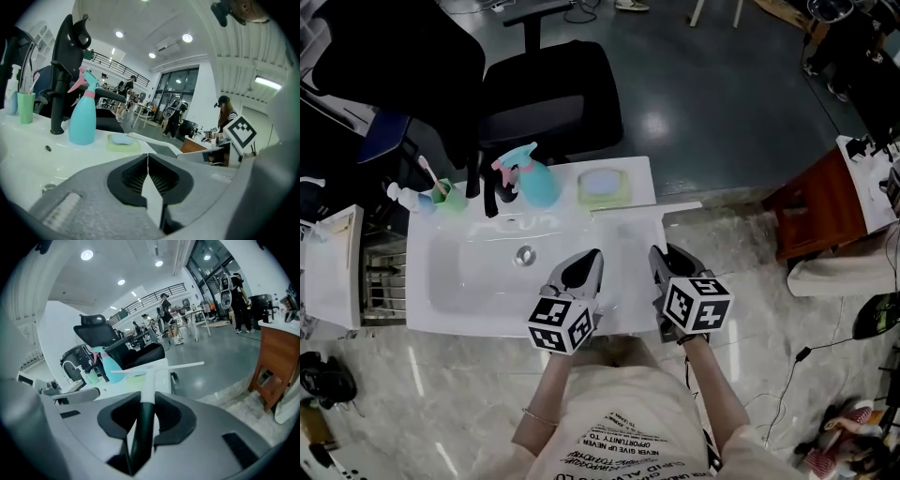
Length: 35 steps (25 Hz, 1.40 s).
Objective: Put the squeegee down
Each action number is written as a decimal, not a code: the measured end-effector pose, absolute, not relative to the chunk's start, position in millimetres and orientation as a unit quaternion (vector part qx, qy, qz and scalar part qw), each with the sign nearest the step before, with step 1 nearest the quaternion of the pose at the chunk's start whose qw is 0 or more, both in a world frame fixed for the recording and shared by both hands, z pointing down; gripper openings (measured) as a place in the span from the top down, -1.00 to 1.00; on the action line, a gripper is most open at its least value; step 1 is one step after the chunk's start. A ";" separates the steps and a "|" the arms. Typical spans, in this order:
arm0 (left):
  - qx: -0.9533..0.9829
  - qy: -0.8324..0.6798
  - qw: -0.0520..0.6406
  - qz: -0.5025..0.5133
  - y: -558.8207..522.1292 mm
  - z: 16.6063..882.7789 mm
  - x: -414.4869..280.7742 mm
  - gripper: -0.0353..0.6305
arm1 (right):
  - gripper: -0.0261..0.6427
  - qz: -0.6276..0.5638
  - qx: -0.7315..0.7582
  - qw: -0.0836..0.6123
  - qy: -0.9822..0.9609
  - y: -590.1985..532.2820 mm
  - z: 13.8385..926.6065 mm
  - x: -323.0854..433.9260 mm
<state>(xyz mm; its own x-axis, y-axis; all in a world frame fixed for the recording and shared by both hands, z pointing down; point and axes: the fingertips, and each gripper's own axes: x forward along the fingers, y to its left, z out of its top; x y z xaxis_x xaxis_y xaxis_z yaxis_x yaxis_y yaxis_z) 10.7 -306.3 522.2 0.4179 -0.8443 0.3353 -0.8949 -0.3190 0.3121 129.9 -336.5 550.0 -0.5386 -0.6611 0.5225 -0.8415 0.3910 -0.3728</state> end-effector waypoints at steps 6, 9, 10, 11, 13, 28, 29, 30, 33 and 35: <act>0.804 -0.539 0.243 0.057 -308.8 532.0 8.3 0.82 | 0.64 0.317 0.454 0.169 -0.815 -338.6 564.1 121.8; 0.805 -0.533 0.252 0.062 -307.5 537.7 8.9 0.82 | 0.64 0.319 0.455 0.182 -0.811 -337.6 570.5 118.4; 0.806 -0.531 0.254 0.063 -307.1 539.4 9.0 0.82 | 0.64 0.318 0.456 0.188 -0.810 -337.3 572.5 117.6; 0.806 -0.529 0.257 0.064 -307.2 540.8 9.2 0.82 | 0.64 0.316 0.457 0.194 -0.808 -337.3 573.9 117.1; 0.809 -0.524 0.260 0.066 -308.7 543.1 9.1 0.82 | 0.64 0.312 0.461 0.204 -0.805 -338.5 575.3 116.3; 0.821 -0.493 0.276 0.079 -308.0 552.4 12.2 0.82 | 0.64 0.278 0.480 0.272 -0.786 -338.3 584.8 111.5; 0.821 -0.493 0.276 0.079 -308.2 552.0 12.4 0.82 | 0.64 0.275 0.482 0.275 -0.785 -338.2 584.8 111.6; 0.822 -0.492 0.276 0.079 -308.3 551.4 12.7 0.82 | 0.64 0.272 0.483 0.277 -0.785 -338.2 584.5 112.0; 0.823 -0.490 0.276 0.078 -308.0 550.2 13.3 0.82 | 0.64 0.267 0.487 0.278 -0.784 -338.0 583.8 112.7; 0.824 -0.489 0.276 0.078 -307.3 550.4 13.2 0.82 | 0.64 0.264 0.489 0.279 -0.783 -337.8 583.8 112.7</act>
<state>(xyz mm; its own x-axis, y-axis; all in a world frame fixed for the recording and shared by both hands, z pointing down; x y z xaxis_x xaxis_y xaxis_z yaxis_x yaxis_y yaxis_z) 13.2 -307.3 550.4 0.5097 -0.7624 0.3988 -0.8487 -0.3692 0.3788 112.7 -337.8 583.8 -0.3670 -0.6184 0.6948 -0.9129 0.3829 -0.1414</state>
